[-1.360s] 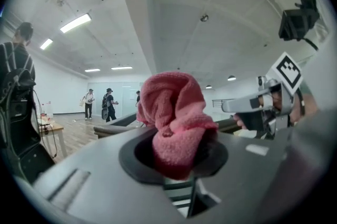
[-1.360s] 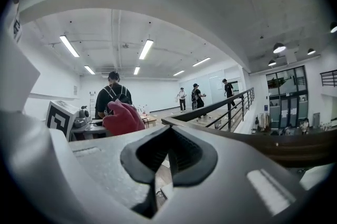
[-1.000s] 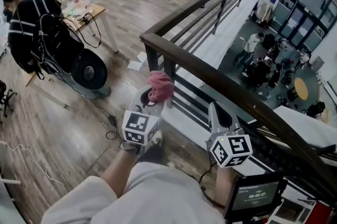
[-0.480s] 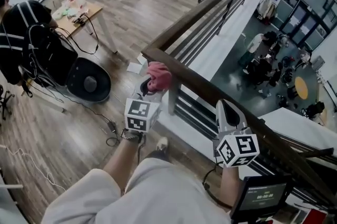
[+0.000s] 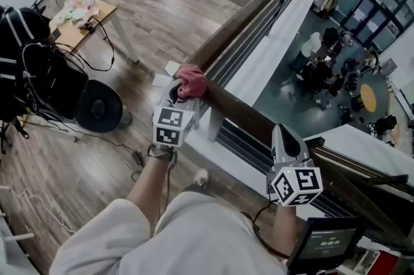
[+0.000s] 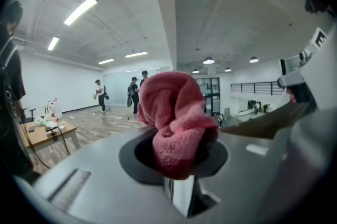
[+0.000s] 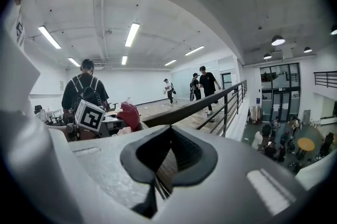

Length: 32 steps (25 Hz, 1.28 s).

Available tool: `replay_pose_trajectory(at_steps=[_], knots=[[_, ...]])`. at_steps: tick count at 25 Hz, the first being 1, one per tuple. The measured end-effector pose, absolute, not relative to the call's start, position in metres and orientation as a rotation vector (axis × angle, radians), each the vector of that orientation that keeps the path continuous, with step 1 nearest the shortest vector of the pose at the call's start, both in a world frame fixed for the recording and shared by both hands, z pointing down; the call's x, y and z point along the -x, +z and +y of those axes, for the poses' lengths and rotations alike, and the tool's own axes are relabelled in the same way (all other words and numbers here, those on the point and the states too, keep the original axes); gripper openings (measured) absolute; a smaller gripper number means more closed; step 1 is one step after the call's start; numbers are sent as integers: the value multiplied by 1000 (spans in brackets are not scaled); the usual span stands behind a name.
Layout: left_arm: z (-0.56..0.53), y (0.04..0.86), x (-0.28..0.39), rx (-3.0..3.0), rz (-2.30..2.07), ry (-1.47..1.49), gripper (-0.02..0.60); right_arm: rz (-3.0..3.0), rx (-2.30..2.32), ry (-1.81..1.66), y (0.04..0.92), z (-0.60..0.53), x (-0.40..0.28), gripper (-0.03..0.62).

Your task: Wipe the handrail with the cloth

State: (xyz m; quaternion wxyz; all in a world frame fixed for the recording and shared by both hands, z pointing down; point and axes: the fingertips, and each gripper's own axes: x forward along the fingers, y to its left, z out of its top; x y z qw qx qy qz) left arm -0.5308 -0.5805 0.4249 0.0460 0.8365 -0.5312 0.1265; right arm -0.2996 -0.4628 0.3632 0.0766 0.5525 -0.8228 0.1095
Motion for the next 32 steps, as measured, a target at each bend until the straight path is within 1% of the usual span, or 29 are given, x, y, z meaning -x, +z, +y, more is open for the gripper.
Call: replay_pose_trajectory(at_steps=[5, 7, 17, 32], knots=[[-589, 439, 538, -2585, -1640, 603, 93, -2415, -1702, 349, 365, -463, 295, 2], [-588, 439, 536, -2622, -1635, 636, 92, -2407, -1716, 355, 367, -462, 291, 2], [-579, 442, 519, -2579, -1562, 517, 87, -2404, -1711, 362, 378, -449, 276, 2], [-548, 449, 432, -2609, -1457, 558, 86, -2316, -1898, 429, 382, -406, 179, 2]])
